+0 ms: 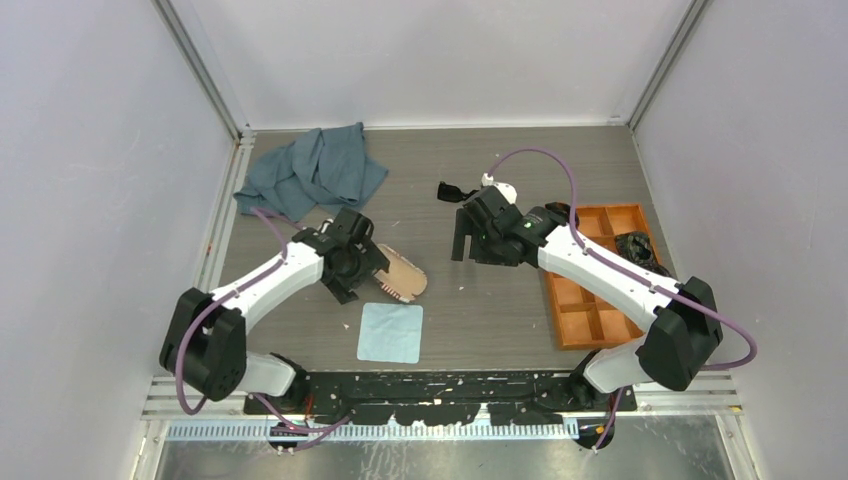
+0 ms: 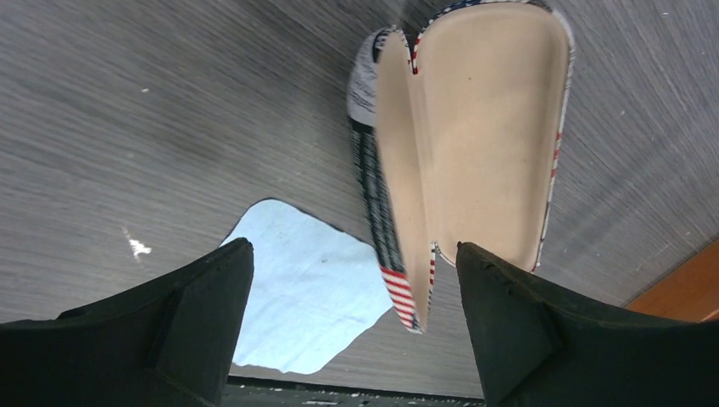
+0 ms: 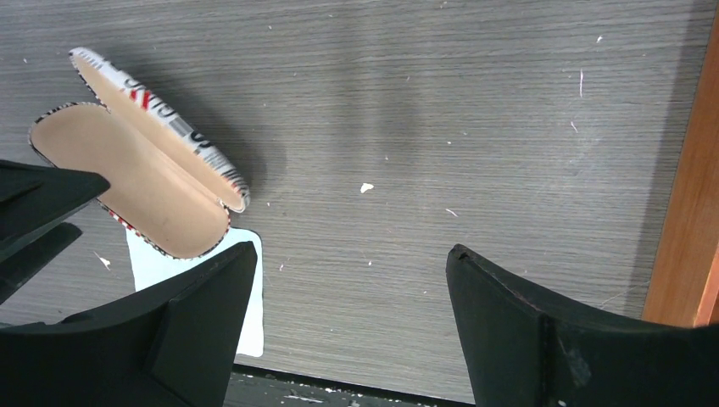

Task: Organize the sunglasses
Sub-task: Adjust the sunglasses case at the center of the board.

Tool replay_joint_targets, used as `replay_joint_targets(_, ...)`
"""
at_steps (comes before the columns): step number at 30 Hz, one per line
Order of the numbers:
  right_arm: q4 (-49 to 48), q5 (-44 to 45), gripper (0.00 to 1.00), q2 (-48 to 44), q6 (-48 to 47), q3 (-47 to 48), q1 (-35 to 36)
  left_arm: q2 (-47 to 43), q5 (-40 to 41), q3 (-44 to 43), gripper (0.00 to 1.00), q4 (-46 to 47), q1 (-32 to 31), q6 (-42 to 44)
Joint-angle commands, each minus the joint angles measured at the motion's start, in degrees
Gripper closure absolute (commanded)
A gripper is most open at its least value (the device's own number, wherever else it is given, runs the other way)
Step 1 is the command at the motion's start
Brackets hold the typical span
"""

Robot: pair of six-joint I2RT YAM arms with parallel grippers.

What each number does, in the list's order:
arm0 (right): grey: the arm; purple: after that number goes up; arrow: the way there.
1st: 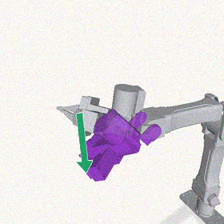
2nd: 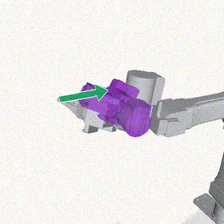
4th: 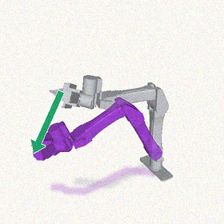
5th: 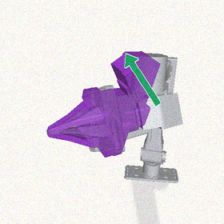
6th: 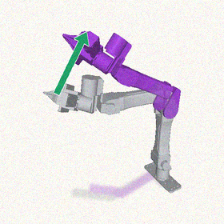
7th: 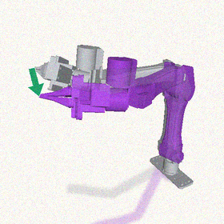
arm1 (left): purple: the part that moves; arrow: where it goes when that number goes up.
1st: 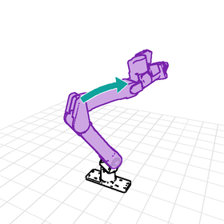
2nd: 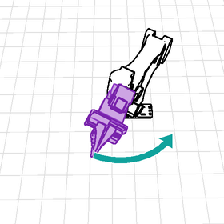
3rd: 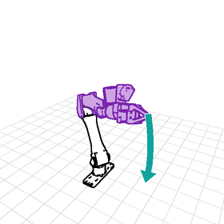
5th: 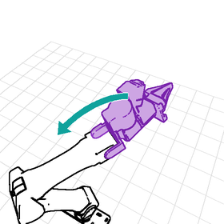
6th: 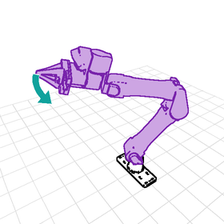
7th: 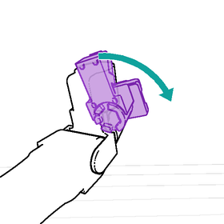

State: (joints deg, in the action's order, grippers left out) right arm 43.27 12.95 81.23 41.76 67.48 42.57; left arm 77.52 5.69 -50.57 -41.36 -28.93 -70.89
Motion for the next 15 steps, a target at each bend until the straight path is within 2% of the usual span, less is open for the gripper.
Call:
replay_joint_targets(1,-1.2,0.7,0.12,-2.7,0.5,-0.6,-0.3,3.2,-2.3,0.5,0.13,6.3,-0.9,-2.1)
replay_joint_targets(6,-1.9,-1.0,0.12,-2.2,1.2,-0.8,-0.2,6.7,-3.7,-1.0,0.23,10.9,-1.8,-0.1)
replay_joint_targets(9,-2.0,-1.2,0.12,-2.4,1.3,-0.9,-0.3,8.7,-3.0,-3.2,0.38,9.4,-1.8,1.0)
replay_joint_targets(13,-2.2,-1.0,0.12,-2.3,1.4,-1.3,-0.4,10.7,-2.9,-5.0,0.64,9.3,-1.5,3.4)
replay_joint_targets(15,-2.1,-1.2,0.12,-1.8,1.3,-1.0,-0.4,11.5,-2.9,-6.8,0.71,7.7,-1.0,5.5)
